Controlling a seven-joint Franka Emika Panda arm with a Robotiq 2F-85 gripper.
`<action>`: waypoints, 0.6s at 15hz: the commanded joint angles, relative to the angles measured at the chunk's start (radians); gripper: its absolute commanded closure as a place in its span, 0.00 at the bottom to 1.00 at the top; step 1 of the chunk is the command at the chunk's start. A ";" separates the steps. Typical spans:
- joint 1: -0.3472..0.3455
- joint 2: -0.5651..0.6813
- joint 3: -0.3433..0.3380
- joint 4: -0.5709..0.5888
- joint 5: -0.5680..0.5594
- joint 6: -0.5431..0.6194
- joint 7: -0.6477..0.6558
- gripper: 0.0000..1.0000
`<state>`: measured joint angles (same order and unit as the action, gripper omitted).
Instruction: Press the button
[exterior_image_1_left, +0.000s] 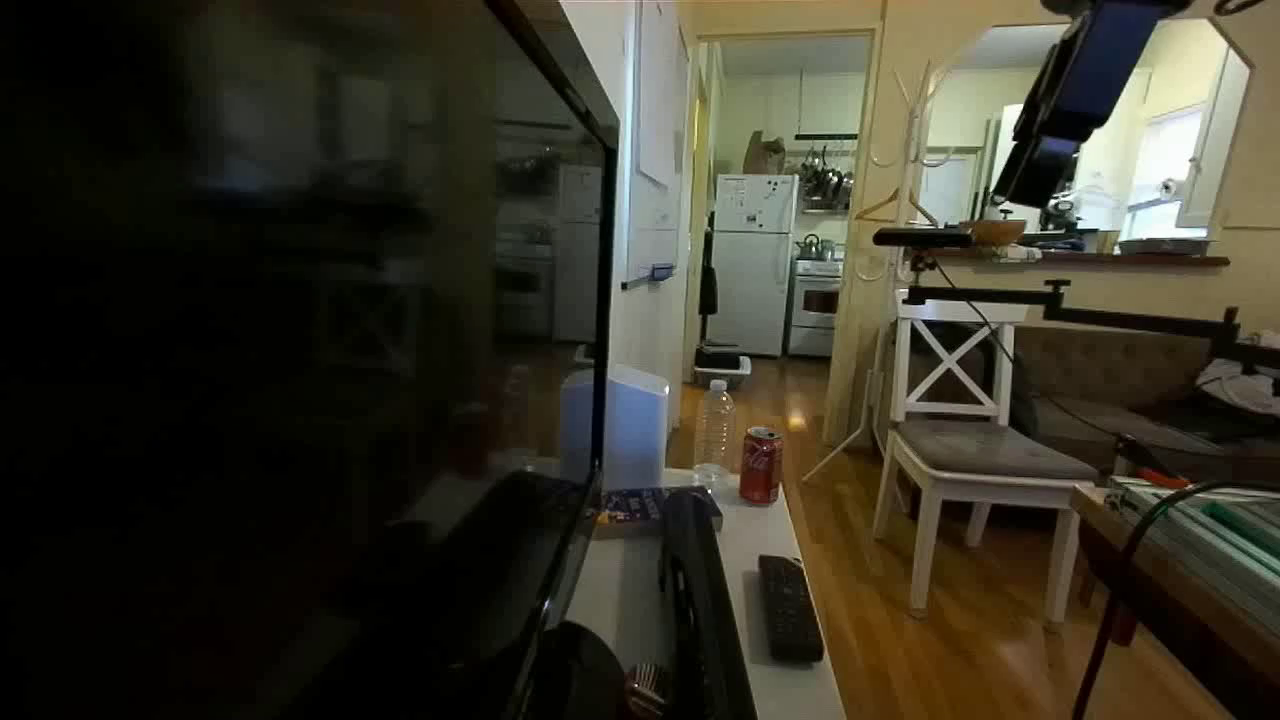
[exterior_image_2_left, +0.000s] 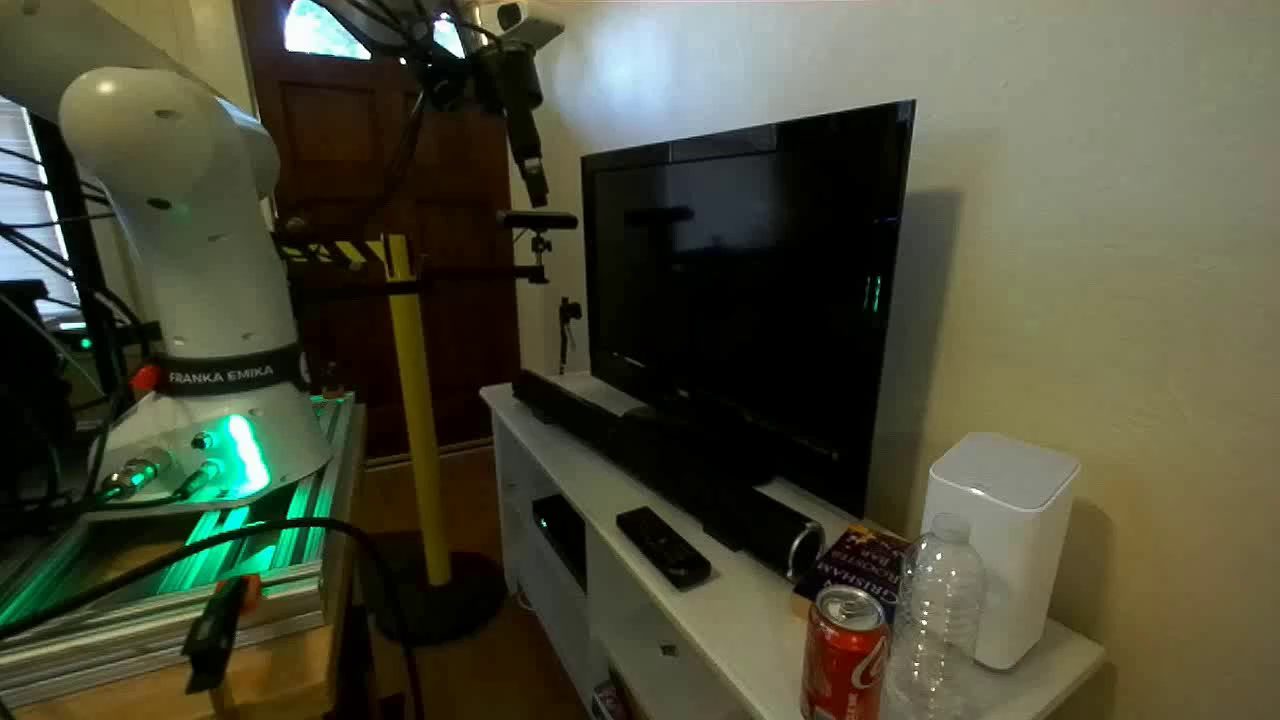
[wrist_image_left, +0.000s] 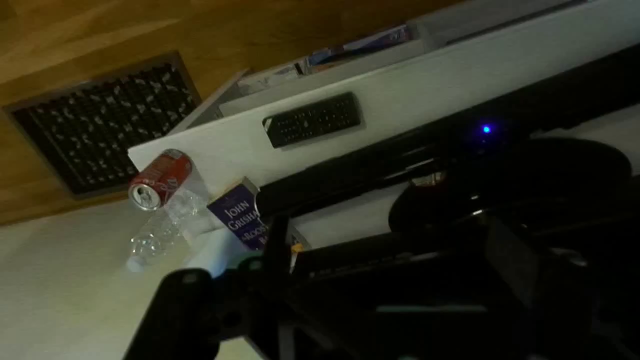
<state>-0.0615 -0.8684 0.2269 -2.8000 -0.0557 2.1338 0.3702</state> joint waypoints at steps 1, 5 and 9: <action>0.007 0.006 -0.007 -0.013 -0.007 -0.006 0.005 0.00; 0.008 0.020 -0.008 -0.027 -0.007 -0.006 0.005 0.00; 0.017 0.050 -0.006 -0.023 0.004 0.016 0.005 0.00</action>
<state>-0.0615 -0.8474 0.2269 -2.8245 -0.0557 2.1303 0.3702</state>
